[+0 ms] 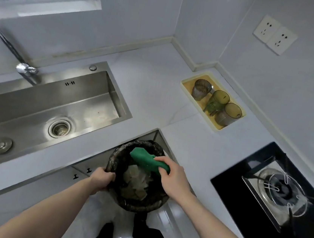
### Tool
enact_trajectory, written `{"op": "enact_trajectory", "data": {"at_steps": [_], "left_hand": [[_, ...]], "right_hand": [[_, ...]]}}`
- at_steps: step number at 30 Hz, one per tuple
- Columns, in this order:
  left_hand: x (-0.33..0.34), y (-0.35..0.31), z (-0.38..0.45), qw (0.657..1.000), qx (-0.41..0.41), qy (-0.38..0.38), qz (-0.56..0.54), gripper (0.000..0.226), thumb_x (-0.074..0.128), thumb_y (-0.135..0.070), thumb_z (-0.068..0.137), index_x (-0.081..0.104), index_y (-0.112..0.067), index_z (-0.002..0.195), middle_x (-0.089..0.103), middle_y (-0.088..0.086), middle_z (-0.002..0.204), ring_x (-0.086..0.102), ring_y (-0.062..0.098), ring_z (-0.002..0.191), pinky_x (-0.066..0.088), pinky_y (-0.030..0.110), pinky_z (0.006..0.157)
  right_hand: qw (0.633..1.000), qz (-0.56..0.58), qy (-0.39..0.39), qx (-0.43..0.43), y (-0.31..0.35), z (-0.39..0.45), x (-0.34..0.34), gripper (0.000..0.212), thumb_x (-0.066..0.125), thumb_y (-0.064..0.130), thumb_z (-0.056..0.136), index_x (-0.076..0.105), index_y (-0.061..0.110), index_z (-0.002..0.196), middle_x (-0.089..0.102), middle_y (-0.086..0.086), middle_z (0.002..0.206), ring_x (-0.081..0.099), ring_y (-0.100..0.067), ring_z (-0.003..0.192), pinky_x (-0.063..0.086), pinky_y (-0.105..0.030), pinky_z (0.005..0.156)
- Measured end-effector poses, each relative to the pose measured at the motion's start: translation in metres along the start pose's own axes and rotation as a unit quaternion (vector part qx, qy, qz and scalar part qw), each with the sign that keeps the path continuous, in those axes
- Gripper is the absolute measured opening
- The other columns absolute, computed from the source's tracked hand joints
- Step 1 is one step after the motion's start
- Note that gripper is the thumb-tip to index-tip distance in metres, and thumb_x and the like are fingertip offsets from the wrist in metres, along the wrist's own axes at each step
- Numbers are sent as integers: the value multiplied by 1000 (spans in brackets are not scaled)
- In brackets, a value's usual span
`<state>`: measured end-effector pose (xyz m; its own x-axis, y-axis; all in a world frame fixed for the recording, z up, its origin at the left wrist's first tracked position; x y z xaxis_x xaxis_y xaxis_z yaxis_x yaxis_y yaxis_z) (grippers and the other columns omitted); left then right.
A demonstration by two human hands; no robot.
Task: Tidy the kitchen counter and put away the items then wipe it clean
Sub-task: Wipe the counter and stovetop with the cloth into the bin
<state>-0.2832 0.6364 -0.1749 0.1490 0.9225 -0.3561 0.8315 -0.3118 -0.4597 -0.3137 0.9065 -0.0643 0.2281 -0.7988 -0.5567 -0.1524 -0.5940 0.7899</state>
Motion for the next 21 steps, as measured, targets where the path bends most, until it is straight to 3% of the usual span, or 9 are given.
{"op": "enact_trajectory", "data": {"at_steps": [2, 4, 6, 10, 13, 18, 21], "left_hand": [[-8, 2, -8, 1000, 15, 4, 13, 12, 67, -2, 81, 71, 3, 92, 66, 13, 71, 62, 25, 55, 48, 23, 38], [-17, 11, -8, 999, 25, 15, 26, 19, 73, -7, 75, 73, 1, 92, 71, 14, 75, 68, 29, 59, 56, 30, 44], [-23, 23, 0, 998, 33, 33, 37, 28, 76, -10, 66, 75, -1, 92, 76, 18, 79, 74, 37, 67, 64, 46, 58], [-21, 50, 19, 994, 56, 62, 75, 36, 71, -18, 56, 74, -4, 89, 76, 20, 75, 74, 40, 66, 63, 52, 58], [-13, 61, 14, 991, 68, 81, 88, 43, 66, -21, 48, 74, -3, 87, 75, 20, 72, 74, 41, 64, 62, 57, 58], [12, 48, -44, 983, 87, 96, 128, 24, 64, -5, 68, 72, 1, 90, 75, 22, 79, 74, 38, 66, 63, 56, 64], [38, 47, -67, 975, 100, 109, 164, 21, 65, -3, 72, 72, 4, 91, 70, 17, 67, 66, 31, 53, 60, 39, 53]], "right_hand": [[997, 54, -50, 17, 1, -16, -12, 35, 58, 14, 98, 67, 44, 113, 67, 25, 111, 60, 11, 97, 46, -7, 80], [987, 113, -103, 44, 2, -36, -22, 32, 57, 14, 99, 68, 39, 116, 68, 23, 114, 60, 9, 107, 48, -10, 87], [976, 140, -157, 57, 2, -58, -31, 32, 57, 10, 98, 69, 35, 115, 70, 21, 111, 62, 7, 104, 49, -9, 83], [959, 136, -235, 79, -4, -107, -42, 34, 56, 7, 97, 70, 32, 115, 69, 22, 109, 61, 12, 99, 47, -3, 76], [951, 114, -270, 102, -25, -146, -45, 35, 57, 8, 97, 69, 36, 114, 67, 26, 111, 61, 8, 104, 50, -14, 88], [930, 83, -325, 153, -73, -214, -68, 32, 57, 9, 97, 69, 32, 117, 68, 16, 112, 62, -4, 107, 54, -30, 96], [910, 72, -365, 183, -98, -259, -95, 33, 56, 11, 98, 68, 33, 119, 68, 14, 110, 64, -7, 102, 56, -29, 88]]}}
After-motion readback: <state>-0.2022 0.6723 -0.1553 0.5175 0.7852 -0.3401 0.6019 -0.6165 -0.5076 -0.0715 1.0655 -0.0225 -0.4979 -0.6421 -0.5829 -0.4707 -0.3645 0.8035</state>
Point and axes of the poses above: each hand's wrist, its own z-axis towards the middle knuckle, its own x-axis out of the palm, y = z × x, the point moved 6 cm from there along z, towards the middle knuckle
